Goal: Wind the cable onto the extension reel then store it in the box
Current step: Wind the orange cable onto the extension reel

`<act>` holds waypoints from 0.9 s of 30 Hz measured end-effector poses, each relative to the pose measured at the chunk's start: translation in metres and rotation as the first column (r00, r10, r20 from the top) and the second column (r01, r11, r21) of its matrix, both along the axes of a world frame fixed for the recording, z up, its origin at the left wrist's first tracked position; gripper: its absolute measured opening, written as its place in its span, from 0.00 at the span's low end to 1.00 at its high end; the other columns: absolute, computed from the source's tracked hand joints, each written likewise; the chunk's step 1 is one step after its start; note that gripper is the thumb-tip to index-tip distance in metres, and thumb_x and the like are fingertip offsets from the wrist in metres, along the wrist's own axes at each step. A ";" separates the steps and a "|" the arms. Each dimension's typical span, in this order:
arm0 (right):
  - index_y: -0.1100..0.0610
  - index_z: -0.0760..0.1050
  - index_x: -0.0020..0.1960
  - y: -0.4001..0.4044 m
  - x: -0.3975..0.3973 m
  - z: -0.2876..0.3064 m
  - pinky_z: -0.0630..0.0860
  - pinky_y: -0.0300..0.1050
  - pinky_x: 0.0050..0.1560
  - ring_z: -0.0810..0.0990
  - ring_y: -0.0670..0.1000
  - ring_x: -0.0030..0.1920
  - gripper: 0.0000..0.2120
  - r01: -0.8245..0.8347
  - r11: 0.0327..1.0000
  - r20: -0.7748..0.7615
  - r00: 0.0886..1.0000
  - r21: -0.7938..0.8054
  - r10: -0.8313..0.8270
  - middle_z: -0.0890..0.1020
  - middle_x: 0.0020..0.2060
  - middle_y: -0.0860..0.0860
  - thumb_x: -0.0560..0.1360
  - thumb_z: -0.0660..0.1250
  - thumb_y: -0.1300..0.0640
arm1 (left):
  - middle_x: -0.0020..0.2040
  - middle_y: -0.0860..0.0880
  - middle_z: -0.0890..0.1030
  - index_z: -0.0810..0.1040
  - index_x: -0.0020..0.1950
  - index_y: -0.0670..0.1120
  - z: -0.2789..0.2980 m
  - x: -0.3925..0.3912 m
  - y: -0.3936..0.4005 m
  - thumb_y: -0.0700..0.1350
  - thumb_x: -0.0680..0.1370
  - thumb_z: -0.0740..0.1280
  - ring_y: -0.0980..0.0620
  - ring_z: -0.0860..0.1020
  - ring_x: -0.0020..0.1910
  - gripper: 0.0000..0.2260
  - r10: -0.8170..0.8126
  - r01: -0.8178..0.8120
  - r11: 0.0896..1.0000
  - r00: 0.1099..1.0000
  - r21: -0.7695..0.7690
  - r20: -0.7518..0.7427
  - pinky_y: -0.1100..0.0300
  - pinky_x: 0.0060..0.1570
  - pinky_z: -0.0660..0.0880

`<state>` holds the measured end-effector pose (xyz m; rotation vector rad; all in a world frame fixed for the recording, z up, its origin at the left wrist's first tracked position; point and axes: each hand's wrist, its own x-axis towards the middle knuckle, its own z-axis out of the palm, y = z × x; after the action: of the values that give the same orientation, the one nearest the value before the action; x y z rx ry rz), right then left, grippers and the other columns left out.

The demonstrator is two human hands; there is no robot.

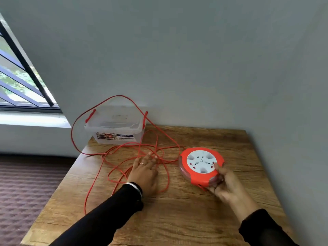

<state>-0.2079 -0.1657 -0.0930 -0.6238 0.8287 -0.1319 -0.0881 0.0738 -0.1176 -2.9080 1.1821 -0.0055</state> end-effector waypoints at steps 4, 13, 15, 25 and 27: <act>0.54 0.75 0.50 0.010 -0.011 -0.009 0.75 0.45 0.40 0.76 0.50 0.39 0.07 0.047 0.999 -0.063 0.997 0.003 -0.047 0.79 0.41 0.52 0.72 0.68 0.59 | 0.38 0.52 0.78 0.77 0.35 0.50 0.009 -0.044 -0.028 0.52 0.71 0.65 0.55 0.75 0.40 0.08 -0.035 -0.097 0.839 0.972 -0.536 -0.232 0.60 0.41 0.71; 0.68 0.78 0.47 0.058 -0.017 -0.011 0.82 0.42 0.34 0.84 0.52 0.33 0.13 0.045 0.999 0.145 0.988 0.028 -0.049 0.85 0.34 0.59 0.63 0.65 0.68 | 0.41 0.50 0.80 0.74 0.53 0.48 0.014 -0.109 -0.087 0.50 0.77 0.65 0.54 0.78 0.32 0.08 -0.414 -0.886 0.410 0.030 -0.216 -0.910 0.62 0.30 0.75; 0.66 0.83 0.43 0.068 -0.023 -0.011 0.81 0.41 0.33 0.85 0.52 0.36 0.11 -0.016 1.000 0.194 0.981 0.000 0.015 0.85 0.38 0.60 0.64 0.65 0.65 | 0.44 0.46 0.82 0.74 0.55 0.46 0.016 -0.102 -0.095 0.45 0.76 0.68 0.51 0.80 0.36 0.10 -0.511 -0.949 0.213 0.096 -0.234 -0.854 0.60 0.34 0.78; 0.54 0.65 0.60 0.044 -0.031 0.002 0.77 0.43 0.42 0.79 0.48 0.47 0.26 -0.004 0.844 0.142 0.985 -0.536 0.095 0.78 0.52 0.53 0.69 0.68 0.73 | 0.48 0.47 0.84 0.73 0.62 0.49 0.079 -0.004 -0.054 0.31 0.73 0.65 0.48 0.83 0.41 0.21 -0.474 -0.708 0.516 0.232 -0.482 -0.849 0.53 0.40 0.81; 0.53 0.59 0.68 0.042 -0.031 0.011 0.74 0.46 0.55 0.72 0.48 0.61 0.34 -0.100 0.473 -0.011 0.982 -0.876 0.188 0.70 0.63 0.51 0.70 0.74 0.66 | 0.53 0.42 0.82 0.64 0.71 0.45 0.107 0.024 -0.048 0.31 0.71 0.68 0.45 0.83 0.47 0.30 -0.393 -0.483 0.701 0.352 -0.524 -0.849 0.49 0.47 0.81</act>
<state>-0.2393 -0.1242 -0.0815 -1.6703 0.5639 -0.4490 -0.0646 0.0256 -0.0107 -3.6356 1.2978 2.0144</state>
